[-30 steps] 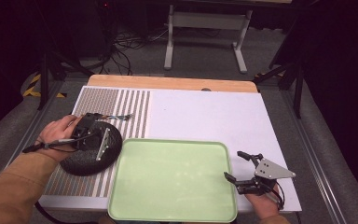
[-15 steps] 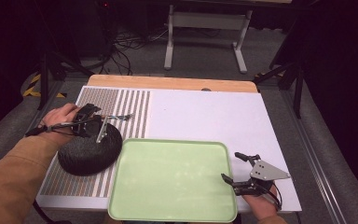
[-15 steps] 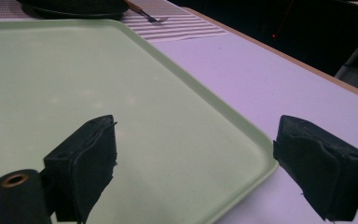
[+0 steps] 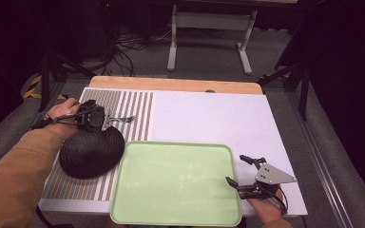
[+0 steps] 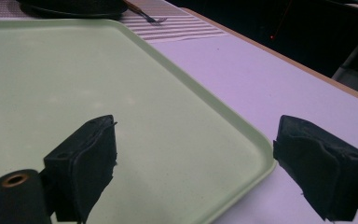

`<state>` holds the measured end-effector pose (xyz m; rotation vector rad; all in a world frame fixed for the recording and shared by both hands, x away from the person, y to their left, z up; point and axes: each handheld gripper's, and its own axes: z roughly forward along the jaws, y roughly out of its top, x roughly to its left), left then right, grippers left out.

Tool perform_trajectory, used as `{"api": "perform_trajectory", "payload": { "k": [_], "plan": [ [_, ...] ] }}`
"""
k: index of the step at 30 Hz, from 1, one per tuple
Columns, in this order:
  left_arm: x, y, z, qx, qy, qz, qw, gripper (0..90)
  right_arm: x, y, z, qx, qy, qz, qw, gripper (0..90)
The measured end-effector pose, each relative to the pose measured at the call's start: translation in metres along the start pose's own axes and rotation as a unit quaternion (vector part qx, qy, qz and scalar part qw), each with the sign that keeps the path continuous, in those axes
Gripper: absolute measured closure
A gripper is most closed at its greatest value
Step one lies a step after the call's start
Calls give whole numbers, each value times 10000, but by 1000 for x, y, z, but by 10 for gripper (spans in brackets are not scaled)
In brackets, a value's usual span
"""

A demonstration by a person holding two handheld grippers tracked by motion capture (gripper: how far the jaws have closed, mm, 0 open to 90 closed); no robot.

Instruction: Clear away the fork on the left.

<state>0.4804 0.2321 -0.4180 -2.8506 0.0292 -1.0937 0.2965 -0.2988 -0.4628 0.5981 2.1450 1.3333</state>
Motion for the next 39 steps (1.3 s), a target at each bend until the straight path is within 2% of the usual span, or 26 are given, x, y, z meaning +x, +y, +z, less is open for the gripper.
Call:
{"api": "perform_trajectory", "payload": {
  "k": [4, 5, 6, 10, 12, 14, 15, 16, 18, 19, 20, 21, 22, 23, 26, 27, 31, 34, 35, 39],
  "plan": [
    [5, 2, 6, 106, -94, -49, 9999, 450, 0, 0, 0, 1, 10, -7, 10000, 135],
    [5, 2, 9, 44, -64, -113, 9999, 455, 0, 0, 0, -2, 14, -9, 10000, 135],
    [7, 3, 9, 138, -89, -99, 9998, 459, 0, -1, 0, -4, 22, -6, 10000, 135],
    [11, 4, 13, 110, -149, -184, 9997, 468, 1, -1, 0, -9, 18, 6, 10000, 135],
    [15, 4, 16, 24, -313, -327, 9990, 477, 1, -1, 0, -18, 32, -2, 10000, 135],
    [18, 3, 19, 44, -434, -431, 9981, 479, 1, -1, 0, -16, 40, -14, 10000, 135],
    [18, 3, 22, 12, -419, -436, 9982, 481, 2, -1, 0, -24, 50, -6, 10000, 135],
    [19, 3, 22, 90, -476, -444, 9978, 487, 2, -1, 0, -31, 51, -8, 10000, 135],
    [19, 4, 26, 134, -509, -444, 9976, 489, 2, -1, -1, -36, 49, -9, 10000, 135],
    [18, 4, 28, 103, -462, -455, 9978, 492, 2, -1, -1, -37, 46, -14, 10000, 135],
    [19, 5, 28, 202, -527, -417, 9975, 495, 2, -1, -1, -42, 45, -18, 10000, 135],
    [19, 5, 30, 125, -497, -420, 9978, 498, 1, -1, -1, -40, 41, -21, 10000, 135],
    [21, 7, 30, 233, -568, -394, 9973, 498, 2, -1, -1, -41, 47, -15, 10000, 135],
    [21, 8, 31, 239, -588, -365, 9973, 499, 1, -1, -1, -42, 48, -16, 10000, 135],
    [22, 10, 34, 158, -515, -348, 9979, 500, 1, -2, -2, -47, 41, -16, 10000, 135],
    [23, 12, 33, 217, -569, -306, 9977, 500, 1, -2, -2, -47, 42, -13, 10000, 135],
    [23, 14, 38, 155, -559, -304, 9979, 502, 1, -2, -3, -62, 34, -19, 10000, 135],
    [24, 15, 41, 238, -626, -267, 9974, 502, 1, -2, -3, -60, 34, -22, 10000, 135],
    [23, 14, 43, 180, -586, -261, 9978, 503, 1, -2, -4, -59, 31, -21, 10000, 135],
    [22, 15, 46, 191, -673, -227, 9973, 505, 2, -2, -4, -51, 27, -23, 10000, 135]
  ]
}}
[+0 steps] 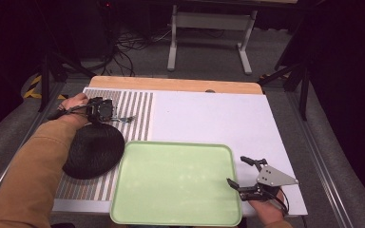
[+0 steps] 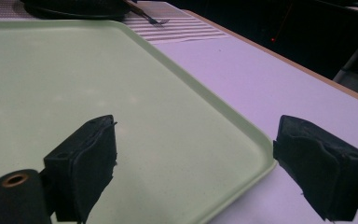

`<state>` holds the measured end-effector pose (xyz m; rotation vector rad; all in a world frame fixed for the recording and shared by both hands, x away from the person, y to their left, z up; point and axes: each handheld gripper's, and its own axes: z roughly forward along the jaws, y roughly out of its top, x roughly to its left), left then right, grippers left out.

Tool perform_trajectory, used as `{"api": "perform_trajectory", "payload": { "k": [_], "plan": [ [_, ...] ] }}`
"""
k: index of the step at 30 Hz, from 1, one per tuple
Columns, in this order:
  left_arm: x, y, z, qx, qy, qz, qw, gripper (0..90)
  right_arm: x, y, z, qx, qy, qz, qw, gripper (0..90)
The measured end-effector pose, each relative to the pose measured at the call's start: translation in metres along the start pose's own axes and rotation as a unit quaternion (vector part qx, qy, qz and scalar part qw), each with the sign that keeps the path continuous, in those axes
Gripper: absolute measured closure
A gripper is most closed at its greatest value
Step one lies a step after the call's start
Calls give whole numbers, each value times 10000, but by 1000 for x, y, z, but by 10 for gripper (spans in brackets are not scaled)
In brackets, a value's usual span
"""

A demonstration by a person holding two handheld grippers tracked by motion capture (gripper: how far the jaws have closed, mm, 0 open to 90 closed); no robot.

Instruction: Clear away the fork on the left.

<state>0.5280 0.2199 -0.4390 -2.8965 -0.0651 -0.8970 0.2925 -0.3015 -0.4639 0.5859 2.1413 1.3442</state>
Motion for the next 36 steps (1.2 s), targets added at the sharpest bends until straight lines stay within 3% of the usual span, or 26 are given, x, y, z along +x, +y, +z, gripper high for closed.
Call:
{"api": "perform_trajectory", "payload": {
  "k": [13, 18, 20, 25, 28, 30, 36],
  "plan": [
    [0, -1, 13, 27, -363, -1, 9993, 558, 1, -2, -5, -5, -73, -10, 10000, 133],
    [-3, -1, 21, 49, -458, 75, 9989, 656, 2, -3, -6, -6, -62, 10, 10000, 133],
    [-3, -1, 23, 127, -504, 14, 9986, 668, 2, -3, -7, 3, -68, 8, 10000, 132],
    [-2, -2, 26, 11, -574, -74, 9983, 688, 2, -3, -8, 12, -76, 3, 10000, 132],
    [0, -5, 25, -4, -797, -118, 9967, 739, 3, -4, -8, 13, -91, 2, 10000, 131],
    [-2, -7, 26, -122, -715, -160, 9972, 751, 3, -4, -9, 12, -101, -2, 9999, 130],
    [-4, -3, 25, 19, -634, -143, 9979, 762, 3, -3, -10, -16, -86, 4, 10000, 130]
  ]
}}
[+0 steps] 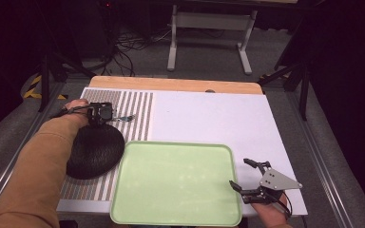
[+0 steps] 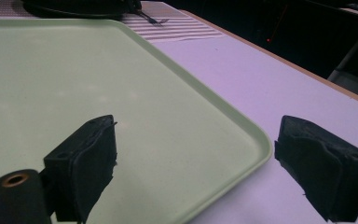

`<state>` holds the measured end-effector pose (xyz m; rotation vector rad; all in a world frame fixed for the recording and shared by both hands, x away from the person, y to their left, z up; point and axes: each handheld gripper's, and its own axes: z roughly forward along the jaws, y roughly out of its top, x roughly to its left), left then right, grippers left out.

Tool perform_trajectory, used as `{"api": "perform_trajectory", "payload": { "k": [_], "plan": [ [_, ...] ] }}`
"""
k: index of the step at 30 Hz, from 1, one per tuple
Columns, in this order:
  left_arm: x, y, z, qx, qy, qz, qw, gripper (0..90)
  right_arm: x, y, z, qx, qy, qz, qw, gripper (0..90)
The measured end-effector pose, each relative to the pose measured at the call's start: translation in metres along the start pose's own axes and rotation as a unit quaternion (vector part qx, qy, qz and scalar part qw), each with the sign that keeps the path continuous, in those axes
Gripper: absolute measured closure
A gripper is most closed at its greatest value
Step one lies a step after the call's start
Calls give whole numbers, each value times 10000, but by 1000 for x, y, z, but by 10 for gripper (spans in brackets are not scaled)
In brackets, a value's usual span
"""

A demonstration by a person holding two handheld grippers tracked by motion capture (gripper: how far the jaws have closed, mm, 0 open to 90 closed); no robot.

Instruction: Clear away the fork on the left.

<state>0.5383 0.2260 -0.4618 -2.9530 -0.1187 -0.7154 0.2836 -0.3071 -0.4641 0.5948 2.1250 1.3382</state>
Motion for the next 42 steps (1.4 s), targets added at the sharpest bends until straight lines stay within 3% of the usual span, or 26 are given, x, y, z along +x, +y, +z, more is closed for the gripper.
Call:
{"api": "perform_trajectory", "payload": {
  "k": [27, 29, 34, 42],
  "plan": [
    [-4, 6, -5, 210, 230, 123, 9994, 770, 0, 1, -2, -77, -9, 4, 10000, 127],
    [-4, 6, -8, 195, 273, -6, 9994, 770, -1, 1, -3, -80, -10, 6, 10000, 127],
    [-4, 6, -18, 131, 395, -71, 9991, 773, 0, 1, -3, -93, -7, 2, 10000, 127],
    [-1, 6, -42, 66, 472, -350, 9983, 774, -1, 3, -1, -109, 2, -24, 9999, 127]
  ]
}}
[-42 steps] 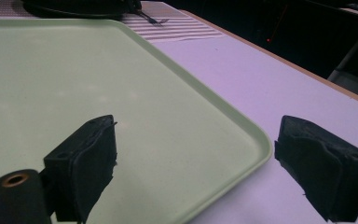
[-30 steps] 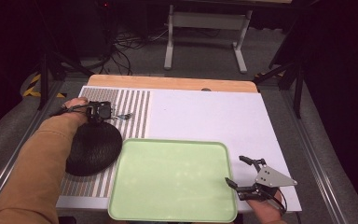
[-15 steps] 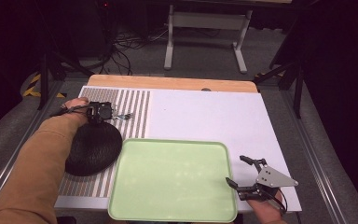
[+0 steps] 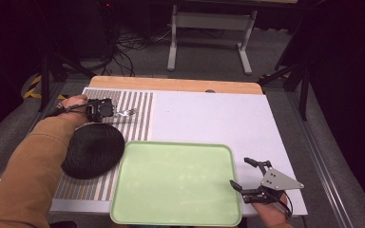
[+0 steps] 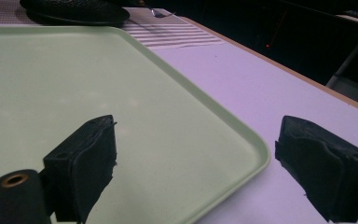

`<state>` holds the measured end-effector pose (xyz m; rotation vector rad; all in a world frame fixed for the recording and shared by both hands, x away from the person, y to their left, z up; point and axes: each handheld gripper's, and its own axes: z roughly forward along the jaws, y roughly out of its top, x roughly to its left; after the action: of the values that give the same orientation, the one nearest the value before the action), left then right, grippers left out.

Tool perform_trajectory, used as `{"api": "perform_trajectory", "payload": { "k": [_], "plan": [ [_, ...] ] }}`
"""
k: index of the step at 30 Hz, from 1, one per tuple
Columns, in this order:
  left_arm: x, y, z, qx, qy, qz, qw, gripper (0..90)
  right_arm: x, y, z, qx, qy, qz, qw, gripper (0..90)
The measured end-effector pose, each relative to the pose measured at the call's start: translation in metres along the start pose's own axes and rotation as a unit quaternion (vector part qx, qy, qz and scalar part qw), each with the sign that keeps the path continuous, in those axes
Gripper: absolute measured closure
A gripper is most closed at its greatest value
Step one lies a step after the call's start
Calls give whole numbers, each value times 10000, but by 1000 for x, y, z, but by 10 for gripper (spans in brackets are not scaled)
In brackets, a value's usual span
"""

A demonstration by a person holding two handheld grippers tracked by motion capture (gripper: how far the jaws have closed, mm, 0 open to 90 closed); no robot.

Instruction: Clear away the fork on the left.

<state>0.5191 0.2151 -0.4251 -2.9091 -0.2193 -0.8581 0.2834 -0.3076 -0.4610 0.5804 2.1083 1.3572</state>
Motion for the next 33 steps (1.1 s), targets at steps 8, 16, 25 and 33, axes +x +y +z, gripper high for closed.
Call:
{"api": "perform_trajectory", "payload": {
  "k": [8, 16, 25, 33],
  "plan": [
    [-3, 4, -29, -48, 106, -201, 9997, 773, -1, 1, 0, -18, -5, -33, 10000, 127],
    [-13, 12, -60, 108, 316, -472, 9983, 773, -2, 2, -1, -28, -33, -58, 10000, 127],
    [-24, 17, -85, 74, 191, -859, 9961, 773, -2, 4, 0, -59, -19, -73, 10000, 127],
    [-19, 11, -90, 98, -377, -1359, 9900, 772, -3, 4, 3, -56, 29, -82, 9999, 127]
  ]
}}
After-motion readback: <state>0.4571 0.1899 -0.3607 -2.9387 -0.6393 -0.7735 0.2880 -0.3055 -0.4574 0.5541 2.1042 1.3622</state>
